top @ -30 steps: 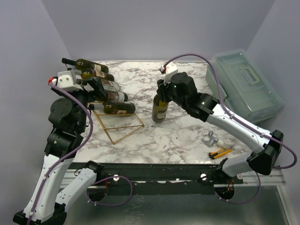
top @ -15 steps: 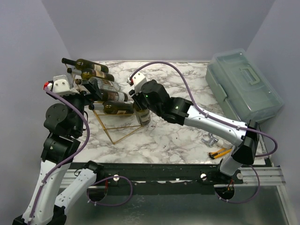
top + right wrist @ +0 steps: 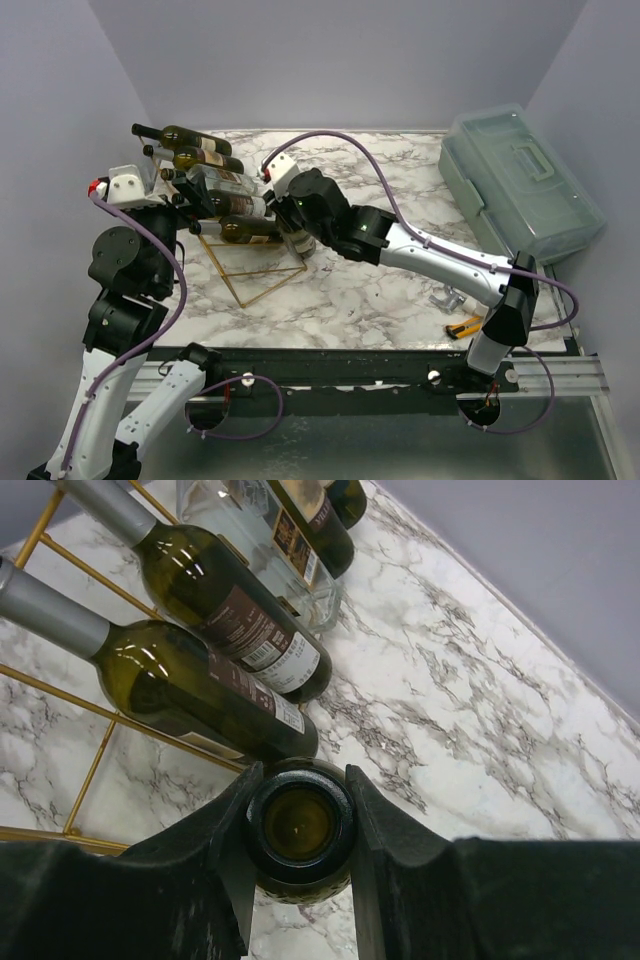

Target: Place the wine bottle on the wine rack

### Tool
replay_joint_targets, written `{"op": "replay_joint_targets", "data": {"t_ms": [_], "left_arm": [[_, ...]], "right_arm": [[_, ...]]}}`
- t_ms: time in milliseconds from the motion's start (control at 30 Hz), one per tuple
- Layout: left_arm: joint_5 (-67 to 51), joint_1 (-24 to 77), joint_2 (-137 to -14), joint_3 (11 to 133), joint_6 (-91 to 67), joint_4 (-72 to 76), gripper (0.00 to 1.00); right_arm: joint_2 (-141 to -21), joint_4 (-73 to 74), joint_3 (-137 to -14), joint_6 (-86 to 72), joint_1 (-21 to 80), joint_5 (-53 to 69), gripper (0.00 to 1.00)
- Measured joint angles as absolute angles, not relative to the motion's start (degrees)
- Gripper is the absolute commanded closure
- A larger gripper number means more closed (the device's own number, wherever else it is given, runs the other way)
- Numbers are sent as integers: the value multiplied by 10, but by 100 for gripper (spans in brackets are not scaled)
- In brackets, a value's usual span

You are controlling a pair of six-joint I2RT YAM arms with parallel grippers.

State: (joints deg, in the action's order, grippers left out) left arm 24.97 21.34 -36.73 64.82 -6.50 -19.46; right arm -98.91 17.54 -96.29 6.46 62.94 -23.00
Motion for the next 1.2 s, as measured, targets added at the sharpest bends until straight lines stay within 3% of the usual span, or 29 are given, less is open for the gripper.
{"op": "replay_joint_targets", "data": {"t_ms": [767,900,1200], "left_arm": [[282,215,-341,652,-57,-196,1],[284,215,-338,652,-57,-196,1],[286,215,-336,652,-57,-199,1]], "right_arm": [[-1028,155,-970,98,676,-240,99],[-1053,151,-990,116,693,-263,93],[-1094,146,-1018,160,734,-322,91]]}}
